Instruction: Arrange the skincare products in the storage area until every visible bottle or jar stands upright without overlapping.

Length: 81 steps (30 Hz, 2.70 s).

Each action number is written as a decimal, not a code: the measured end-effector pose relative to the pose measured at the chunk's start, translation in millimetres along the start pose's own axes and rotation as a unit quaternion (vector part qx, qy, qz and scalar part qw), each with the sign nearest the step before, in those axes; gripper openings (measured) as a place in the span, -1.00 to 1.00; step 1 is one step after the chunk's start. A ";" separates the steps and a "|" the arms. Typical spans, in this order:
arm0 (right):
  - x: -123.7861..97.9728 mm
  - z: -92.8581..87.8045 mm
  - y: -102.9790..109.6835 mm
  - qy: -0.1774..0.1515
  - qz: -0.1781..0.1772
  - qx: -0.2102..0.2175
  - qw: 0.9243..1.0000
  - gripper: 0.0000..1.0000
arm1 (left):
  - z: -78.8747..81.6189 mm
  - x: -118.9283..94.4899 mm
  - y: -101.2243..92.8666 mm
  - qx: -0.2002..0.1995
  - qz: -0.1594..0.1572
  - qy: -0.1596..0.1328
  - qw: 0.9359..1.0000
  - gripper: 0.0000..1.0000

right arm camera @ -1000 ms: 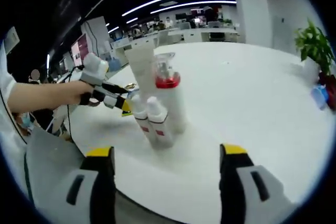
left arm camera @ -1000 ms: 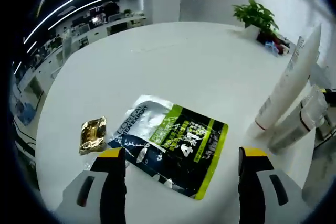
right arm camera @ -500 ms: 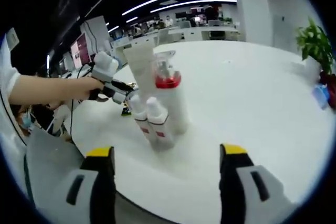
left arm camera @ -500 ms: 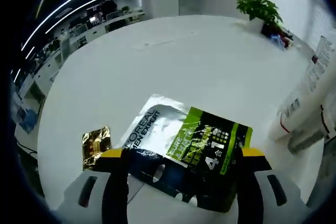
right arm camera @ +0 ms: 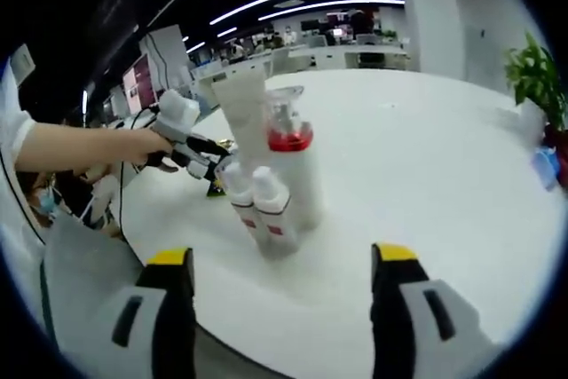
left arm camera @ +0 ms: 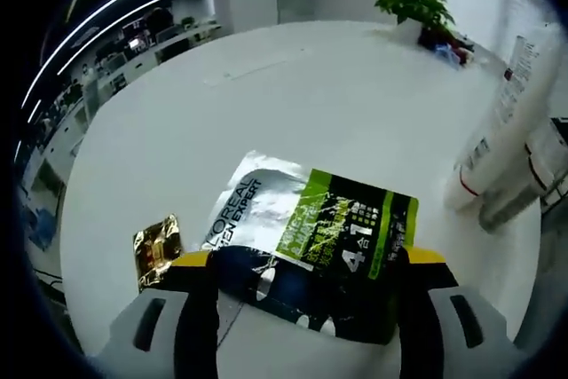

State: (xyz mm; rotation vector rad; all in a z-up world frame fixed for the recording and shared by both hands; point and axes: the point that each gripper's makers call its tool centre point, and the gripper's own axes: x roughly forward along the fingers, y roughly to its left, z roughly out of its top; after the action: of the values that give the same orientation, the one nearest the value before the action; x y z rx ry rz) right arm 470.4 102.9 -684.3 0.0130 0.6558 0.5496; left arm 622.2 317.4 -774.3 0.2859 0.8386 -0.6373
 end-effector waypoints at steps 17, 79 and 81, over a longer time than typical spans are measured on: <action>-9.7 4.8 3.8 -0.012 -0.001 -0.008 1.000 0.64 | -39.0 -32.7 -34.5 0.083 -0.063 0.040 0.994 0.54; -15.3 -2.4 -2.4 -0.011 -0.001 -0.007 1.000 0.63 | -52.8 -41.9 -48.8 -0.239 0.191 0.013 0.952 0.87; -15.2 -1.7 -1.6 -0.012 0.000 -0.007 1.000 0.63 | -50.8 -43.1 -52.2 -0.236 0.190 0.010 0.953 0.73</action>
State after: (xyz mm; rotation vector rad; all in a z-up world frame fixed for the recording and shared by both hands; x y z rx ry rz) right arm 460.2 93.8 -677.2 0.0058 0.6282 0.5532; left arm 537.6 318.5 -773.6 0.0146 0.8981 -0.0636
